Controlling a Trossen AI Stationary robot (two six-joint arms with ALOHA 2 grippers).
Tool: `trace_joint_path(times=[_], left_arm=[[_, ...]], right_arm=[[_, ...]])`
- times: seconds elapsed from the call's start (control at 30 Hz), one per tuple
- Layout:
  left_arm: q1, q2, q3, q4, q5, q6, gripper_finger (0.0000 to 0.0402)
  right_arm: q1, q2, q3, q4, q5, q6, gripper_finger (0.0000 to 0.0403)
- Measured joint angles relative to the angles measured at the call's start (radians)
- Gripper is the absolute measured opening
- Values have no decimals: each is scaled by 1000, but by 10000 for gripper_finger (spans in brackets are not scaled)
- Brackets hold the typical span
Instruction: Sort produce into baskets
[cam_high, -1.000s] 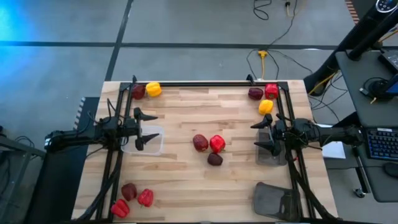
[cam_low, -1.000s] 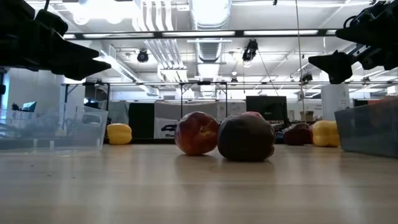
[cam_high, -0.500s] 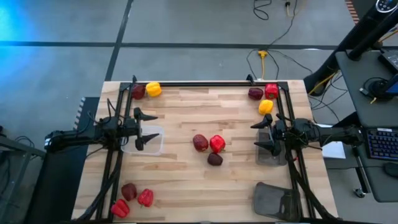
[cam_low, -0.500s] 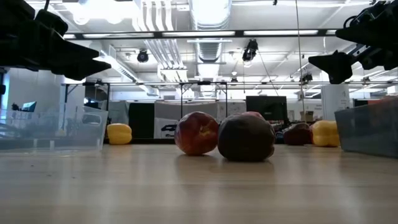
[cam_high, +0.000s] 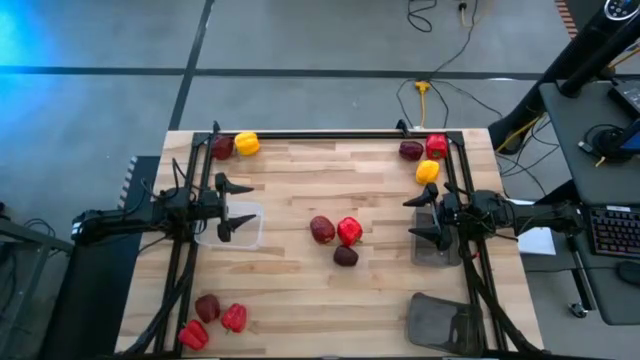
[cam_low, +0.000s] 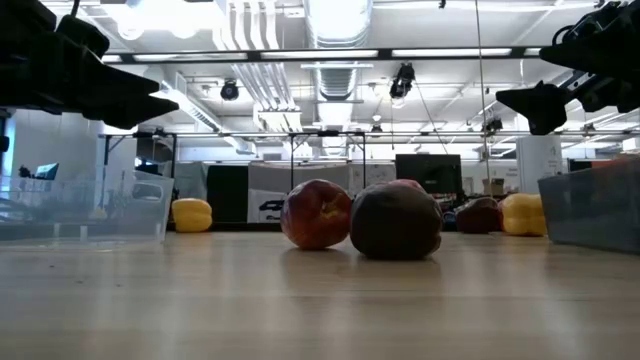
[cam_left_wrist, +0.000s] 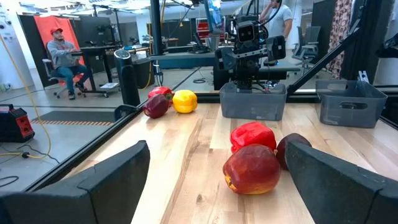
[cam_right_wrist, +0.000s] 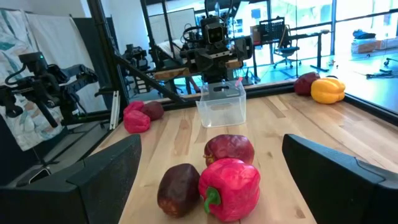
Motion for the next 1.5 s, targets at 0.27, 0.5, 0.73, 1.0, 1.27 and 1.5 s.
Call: trace_joint_path(times=[0.27, 0.5, 0.73, 1.0, 1.27, 1.5], left_arm=[[0, 0, 0, 0, 0, 0, 355], [0, 0, 0, 0, 0, 0, 355], [0, 0, 0, 0, 0, 0, 355], [0, 0, 0, 0, 0, 0, 355], [0, 26, 0, 426, -29, -32, 355], [0, 190, 17, 878, -46, -110, 355]], right_arm=[[0, 0, 0, 0, 0, 0, 382], [0, 0, 0, 0, 0, 0, 382], [0, 0, 0, 0, 0, 0, 382], [0, 0, 0, 0, 0, 0, 382], [0, 0, 0, 0, 0, 0, 382], [0, 0, 0, 0, 0, 0, 382]])
